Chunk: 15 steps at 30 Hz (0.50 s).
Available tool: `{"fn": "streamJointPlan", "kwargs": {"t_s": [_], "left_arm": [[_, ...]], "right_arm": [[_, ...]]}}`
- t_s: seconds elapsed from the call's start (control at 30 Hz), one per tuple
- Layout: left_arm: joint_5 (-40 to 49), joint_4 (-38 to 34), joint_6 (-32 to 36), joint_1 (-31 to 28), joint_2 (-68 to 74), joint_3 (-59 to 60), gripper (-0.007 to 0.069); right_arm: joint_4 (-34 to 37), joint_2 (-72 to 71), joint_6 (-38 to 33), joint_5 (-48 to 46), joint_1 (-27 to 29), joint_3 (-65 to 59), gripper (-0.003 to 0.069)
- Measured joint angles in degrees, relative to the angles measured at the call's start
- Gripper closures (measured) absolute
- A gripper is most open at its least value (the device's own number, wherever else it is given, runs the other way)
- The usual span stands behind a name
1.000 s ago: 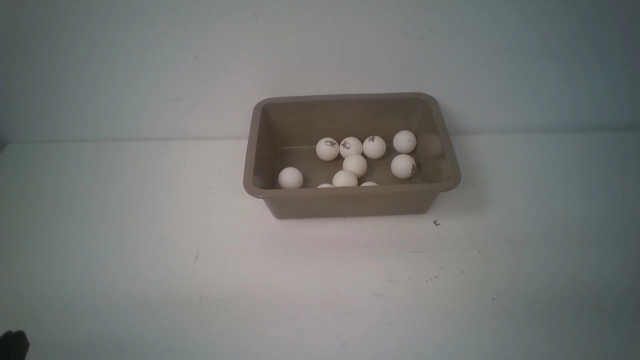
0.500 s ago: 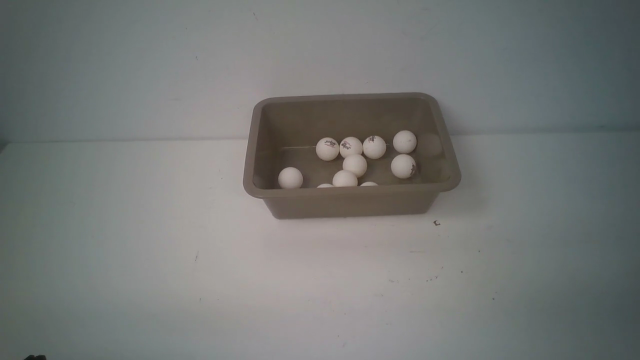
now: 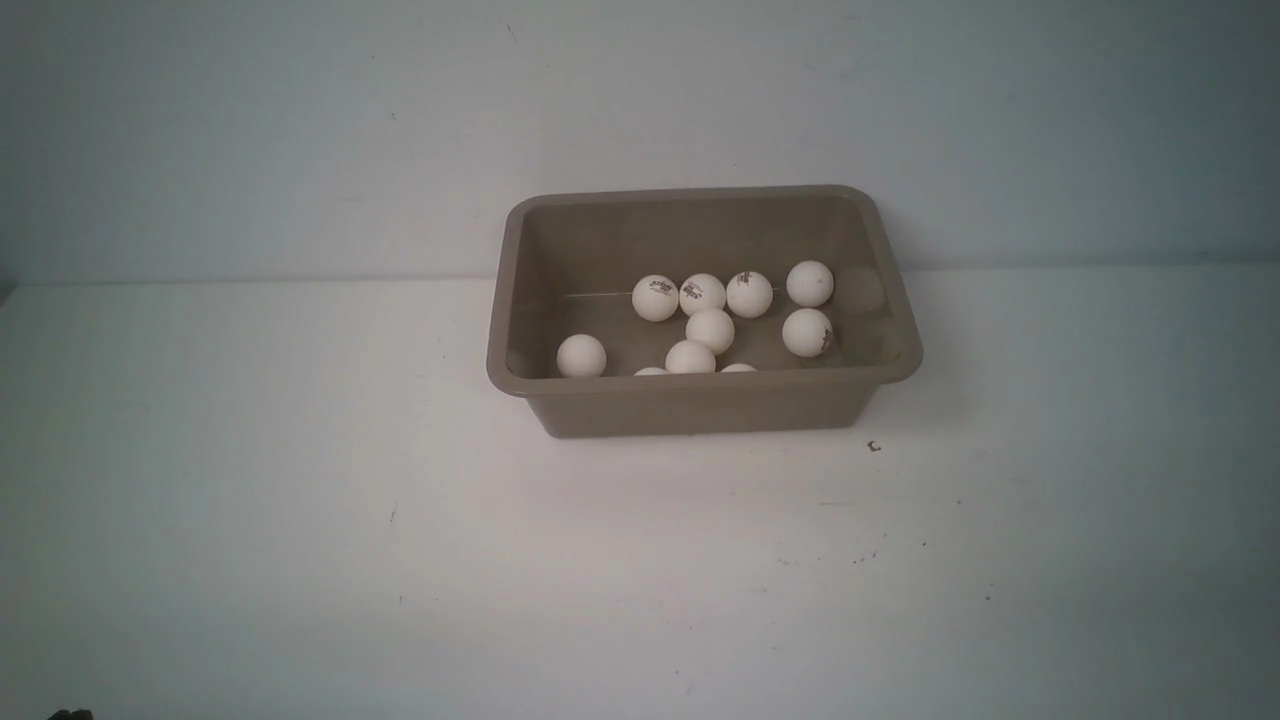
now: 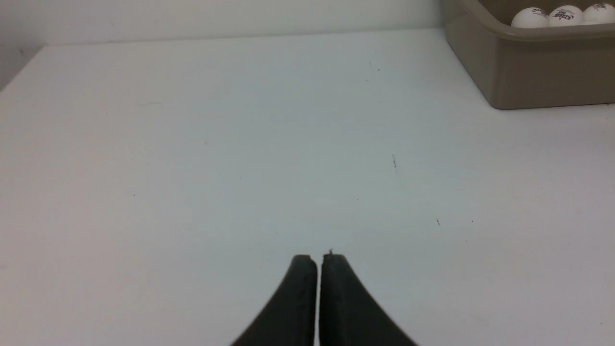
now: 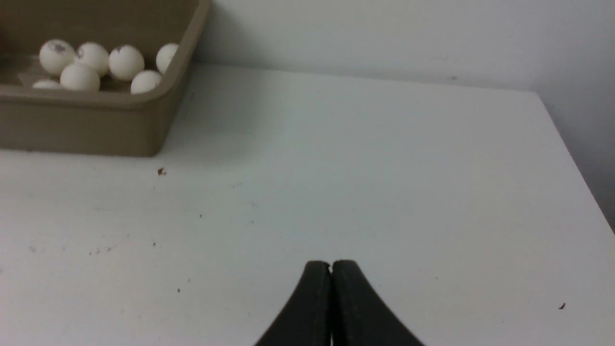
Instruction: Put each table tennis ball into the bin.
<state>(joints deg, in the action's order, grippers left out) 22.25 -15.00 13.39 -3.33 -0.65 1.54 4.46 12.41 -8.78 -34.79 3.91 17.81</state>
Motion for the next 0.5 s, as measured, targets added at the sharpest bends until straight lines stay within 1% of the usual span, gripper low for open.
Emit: {"fn": "streamJointPlan", "kwargs": {"t_s": [0.13, 0.27, 0.5], "left_arm": [[0.0, 0.0, 0.0, 0.0, 0.0, 0.0, 0.0629], [0.0, 0.0, 0.0, 0.0, 0.0, 0.0, 0.0629], [0.0, 0.0, 0.0, 0.0, 0.0, 0.0, 0.0629]], "right_arm": [[0.9, -6.1, 0.0, 7.1, 0.6, -7.3, 0.0676], [3.9, -9.7, 0.0, 11.5, 0.7, -14.0, 0.0676], [5.4, -12.2, 0.1, 12.9, 0.7, -19.0, 0.0676]]}}
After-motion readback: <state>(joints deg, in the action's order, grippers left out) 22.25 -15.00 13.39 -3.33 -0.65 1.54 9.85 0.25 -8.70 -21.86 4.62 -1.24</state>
